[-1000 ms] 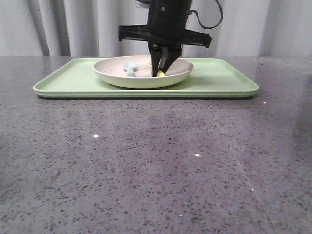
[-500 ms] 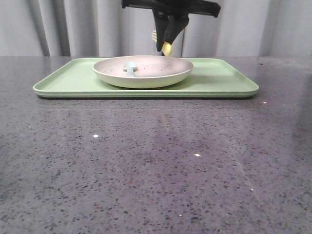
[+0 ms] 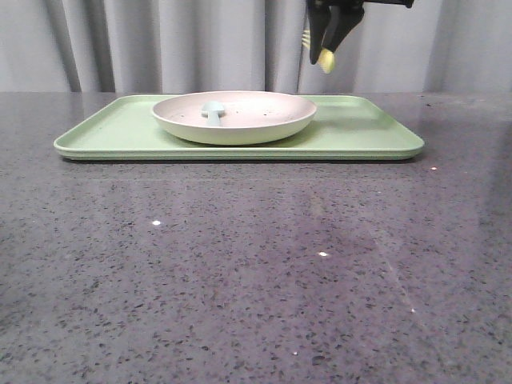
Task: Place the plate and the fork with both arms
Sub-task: 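Lift the yellow fork with the right gripper and move it beside the plate, then lower the fork onto the tray and open the right gripper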
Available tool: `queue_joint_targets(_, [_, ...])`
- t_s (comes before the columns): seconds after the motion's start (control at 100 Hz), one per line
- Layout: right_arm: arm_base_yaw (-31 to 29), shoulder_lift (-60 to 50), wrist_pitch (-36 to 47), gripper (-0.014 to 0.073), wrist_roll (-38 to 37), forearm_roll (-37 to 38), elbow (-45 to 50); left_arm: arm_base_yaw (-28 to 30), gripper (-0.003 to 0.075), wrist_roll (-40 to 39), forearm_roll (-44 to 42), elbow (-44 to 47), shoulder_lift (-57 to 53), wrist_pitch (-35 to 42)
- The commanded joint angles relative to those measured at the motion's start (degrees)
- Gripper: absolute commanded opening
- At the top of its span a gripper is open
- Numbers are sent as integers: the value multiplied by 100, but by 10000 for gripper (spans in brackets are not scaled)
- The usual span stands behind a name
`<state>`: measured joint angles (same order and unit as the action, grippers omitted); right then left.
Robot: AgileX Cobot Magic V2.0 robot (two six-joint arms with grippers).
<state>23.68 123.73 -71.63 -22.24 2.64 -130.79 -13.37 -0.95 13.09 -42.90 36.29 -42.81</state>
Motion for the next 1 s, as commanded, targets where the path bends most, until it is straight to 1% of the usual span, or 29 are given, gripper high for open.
queue_joint_targets(0.0, [-100, -442, -550, 69, 1, 190, -159, 8, 333, -51, 108, -148, -5, 377])
queue_joint_targets(0.17, [-284, -430, -550, 69, 1, 211, -152, 8, 333, -51, 108, -148, -5, 402])
queue_joint_targets(0.54, [-301, -26, -550, 69, 11, 165, -152, 8, 333, -51, 108, -148, -5, 462])
queue_joint_targets(0.87, [-340, 67, -550, 69, 144, 165, -152, 8, 333, -51, 108, -148, -5, 462])
queue_joint_targets(0.92, [-341, 67, -550, 74, 160, 165, -152, 8, 333, -51, 108, -148, -5, 462])
queue_joint_targets(0.99, [-346, 67, -550, 106, 178, 165, -152, 8, 333, -51, 108, -148, -5, 462])
